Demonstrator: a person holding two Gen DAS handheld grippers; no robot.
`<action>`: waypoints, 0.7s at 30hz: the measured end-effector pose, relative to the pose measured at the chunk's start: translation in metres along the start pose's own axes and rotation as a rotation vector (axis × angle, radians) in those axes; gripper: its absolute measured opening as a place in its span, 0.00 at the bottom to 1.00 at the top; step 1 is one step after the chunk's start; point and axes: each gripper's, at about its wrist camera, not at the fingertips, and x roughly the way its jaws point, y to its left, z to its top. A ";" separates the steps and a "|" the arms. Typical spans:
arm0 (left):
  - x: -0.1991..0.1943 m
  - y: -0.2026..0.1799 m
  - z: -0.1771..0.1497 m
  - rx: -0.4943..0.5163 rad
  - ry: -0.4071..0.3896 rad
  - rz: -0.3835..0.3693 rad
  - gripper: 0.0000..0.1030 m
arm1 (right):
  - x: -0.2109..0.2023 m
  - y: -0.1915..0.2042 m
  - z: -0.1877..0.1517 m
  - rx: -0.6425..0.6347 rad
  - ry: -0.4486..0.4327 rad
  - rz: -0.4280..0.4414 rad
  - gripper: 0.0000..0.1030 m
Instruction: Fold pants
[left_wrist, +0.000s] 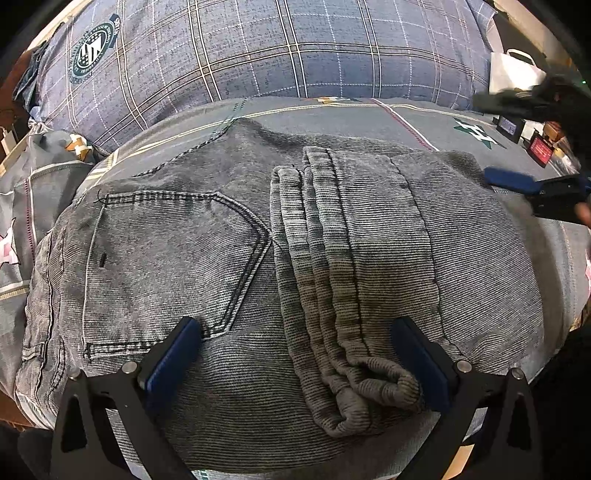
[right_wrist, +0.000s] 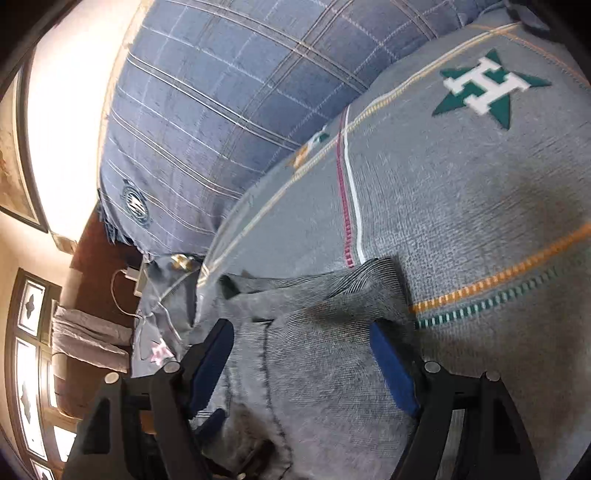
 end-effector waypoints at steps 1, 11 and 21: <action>0.001 0.001 0.001 0.002 0.001 -0.004 1.00 | -0.008 0.006 -0.004 -0.028 -0.005 0.014 0.77; 0.002 -0.003 0.001 0.007 -0.009 -0.007 1.00 | -0.040 -0.019 -0.095 0.065 0.125 0.036 0.77; -0.024 0.003 -0.014 0.009 -0.079 0.005 1.00 | -0.031 -0.017 -0.100 0.054 0.129 0.005 0.79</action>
